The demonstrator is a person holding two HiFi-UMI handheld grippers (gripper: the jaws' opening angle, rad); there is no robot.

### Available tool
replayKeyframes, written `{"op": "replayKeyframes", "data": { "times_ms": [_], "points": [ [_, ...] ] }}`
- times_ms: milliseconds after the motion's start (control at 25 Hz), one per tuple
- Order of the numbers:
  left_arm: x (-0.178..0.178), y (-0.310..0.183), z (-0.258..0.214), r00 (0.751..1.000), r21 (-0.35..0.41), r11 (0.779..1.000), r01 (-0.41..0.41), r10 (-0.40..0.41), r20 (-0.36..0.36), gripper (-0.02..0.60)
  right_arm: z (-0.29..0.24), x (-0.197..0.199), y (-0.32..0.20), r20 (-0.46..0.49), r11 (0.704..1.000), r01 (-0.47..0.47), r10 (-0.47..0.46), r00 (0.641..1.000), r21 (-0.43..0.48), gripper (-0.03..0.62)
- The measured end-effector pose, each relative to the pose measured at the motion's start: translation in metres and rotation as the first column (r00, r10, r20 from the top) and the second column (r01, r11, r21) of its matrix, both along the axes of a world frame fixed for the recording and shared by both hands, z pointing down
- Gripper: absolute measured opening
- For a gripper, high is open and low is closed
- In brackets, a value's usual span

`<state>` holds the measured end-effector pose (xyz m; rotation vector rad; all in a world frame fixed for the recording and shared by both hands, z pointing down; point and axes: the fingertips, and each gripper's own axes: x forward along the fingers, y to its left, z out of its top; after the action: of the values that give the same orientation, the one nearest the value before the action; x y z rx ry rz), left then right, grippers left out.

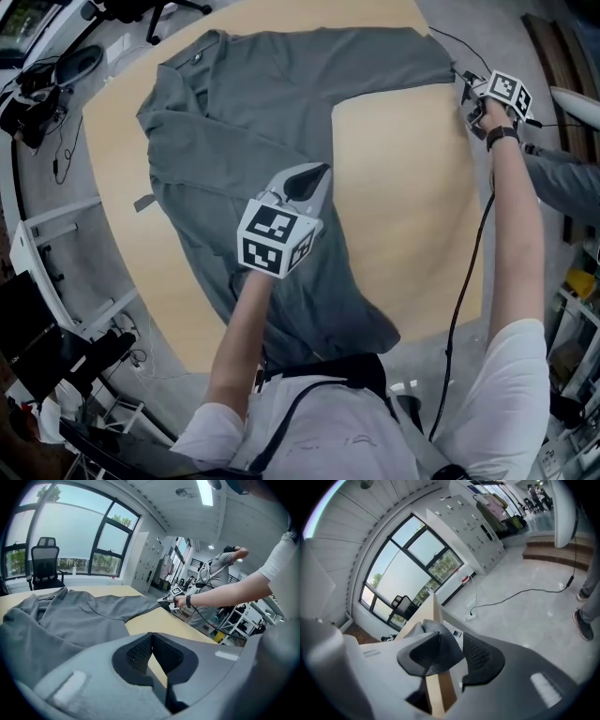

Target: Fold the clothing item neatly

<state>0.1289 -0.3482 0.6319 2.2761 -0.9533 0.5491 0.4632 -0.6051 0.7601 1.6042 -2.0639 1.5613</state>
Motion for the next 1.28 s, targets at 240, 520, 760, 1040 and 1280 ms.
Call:
{"op": "replayKeyframes", "data": {
  "times_ms": [240, 520, 760, 1040, 1280],
  "points": [
    [-0.008, 0.008, -0.006, 1.000, -0.008, 1.000, 0.013, -0.013, 0.003, 0.000, -0.007, -0.015, 0.014, 0.046, 0.998, 0.054, -0.053, 0.998, -0.024, 0.055],
    [-0.034, 0.019, -0.024, 0.998, 0.003, 0.998, 0.064, -0.064, -0.019, 0.000, -0.073, -0.031, 0.031, -0.070, 0.991, 0.084, -0.077, 0.995, 0.105, 0.012],
    [-0.069, 0.041, -0.047, 0.992, 0.022, 0.992, 0.121, -0.121, -0.035, 0.000, -0.170, -0.079, 0.050, -0.073, 0.964, 0.100, -0.084, 0.994, 0.246, 0.012],
    [-0.126, 0.068, -0.074, 0.983, 0.061, 0.982, 0.180, -0.177, -0.046, 0.000, -0.249, -0.183, 0.069, -0.175, 0.897, 0.291, -0.244, 0.954, 0.333, 0.012],
    [-0.179, 0.089, -0.090, 0.974, 0.100, 0.969, 0.228, -0.226, -0.027, 0.000, -0.281, -0.311, 0.096, -0.394, 0.751, 0.572, -0.441, 0.807, 0.330, 0.012]
  ]
}}
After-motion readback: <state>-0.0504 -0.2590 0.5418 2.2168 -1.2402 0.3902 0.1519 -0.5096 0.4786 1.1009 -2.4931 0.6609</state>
